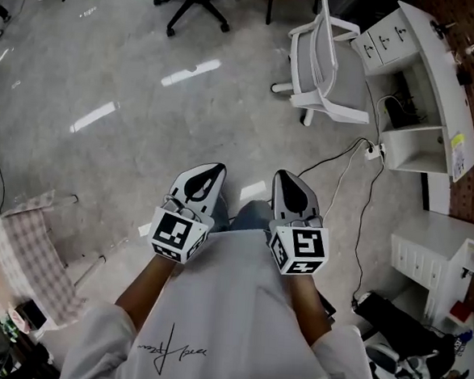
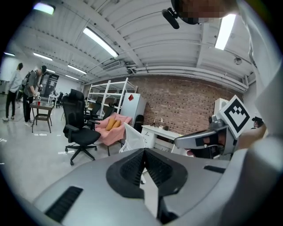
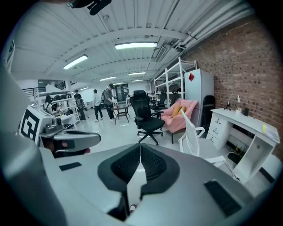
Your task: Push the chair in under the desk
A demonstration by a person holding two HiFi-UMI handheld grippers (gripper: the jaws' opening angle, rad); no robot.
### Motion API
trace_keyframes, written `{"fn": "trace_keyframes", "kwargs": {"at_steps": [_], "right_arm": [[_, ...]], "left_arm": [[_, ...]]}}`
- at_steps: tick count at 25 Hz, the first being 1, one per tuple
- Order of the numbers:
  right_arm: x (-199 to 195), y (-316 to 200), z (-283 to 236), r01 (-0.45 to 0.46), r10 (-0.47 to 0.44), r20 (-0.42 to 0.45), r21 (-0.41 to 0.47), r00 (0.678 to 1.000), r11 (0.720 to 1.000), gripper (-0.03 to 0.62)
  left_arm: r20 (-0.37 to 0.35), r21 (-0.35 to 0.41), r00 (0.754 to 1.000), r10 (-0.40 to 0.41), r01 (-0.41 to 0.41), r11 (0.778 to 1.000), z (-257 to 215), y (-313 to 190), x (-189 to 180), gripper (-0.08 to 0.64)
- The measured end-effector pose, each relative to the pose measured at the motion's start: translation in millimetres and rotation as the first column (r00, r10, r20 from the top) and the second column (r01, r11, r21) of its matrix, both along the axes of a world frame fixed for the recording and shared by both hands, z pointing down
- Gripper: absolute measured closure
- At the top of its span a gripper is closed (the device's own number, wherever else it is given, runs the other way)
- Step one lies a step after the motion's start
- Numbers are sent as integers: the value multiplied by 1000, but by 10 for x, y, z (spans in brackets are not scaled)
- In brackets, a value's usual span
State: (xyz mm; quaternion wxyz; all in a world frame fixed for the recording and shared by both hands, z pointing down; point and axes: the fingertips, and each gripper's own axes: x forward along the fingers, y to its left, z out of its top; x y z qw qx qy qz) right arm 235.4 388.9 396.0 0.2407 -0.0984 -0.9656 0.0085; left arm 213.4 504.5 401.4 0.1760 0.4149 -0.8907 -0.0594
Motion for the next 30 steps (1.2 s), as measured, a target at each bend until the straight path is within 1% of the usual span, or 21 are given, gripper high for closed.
{"fn": "trace_keyframes", "kwargs": {"at_steps": [5, 9, 12, 14, 17, 21, 25, 30], "right_arm": [[-207, 270, -183, 49, -50, 41, 33, 998, 998, 565], [-352, 452, -219, 58, -58, 23, 8, 998, 998, 565], [-479, 456, -305, 49, -51, 50, 34, 997, 998, 565], [-574, 422, -366, 26, -29, 75, 45, 997, 999, 565], [-654, 431, -396, 9, -12, 85, 33, 996, 999, 565], [-799, 374, -432, -6, 4, 101, 22, 995, 1000, 565], [-928, 273, -468, -31, 28, 115, 24, 993, 999, 565], [-1115, 139, -482, -63, 60, 135, 18, 989, 998, 565]], "left_arm": [[19, 50, 998, -62, 61, 997, -119, 286, -127, 555], [-3, 72, 995, -98, 98, 993, -90, 481, -296, 555], [25, 81, 996, -80, 78, 994, -146, 469, -455, 555], [43, 81, 997, -66, 62, 995, -200, 438, -555, 555], [40, 96, 998, -55, 51, 994, -238, 409, -595, 555], [57, 82, 998, -31, 26, 996, -258, 295, -661, 555], [54, 91, 998, -18, 13, 996, -272, 194, -756, 555], [63, 89, 998, 15, -20, 996, -288, 30, -953, 555]]}}
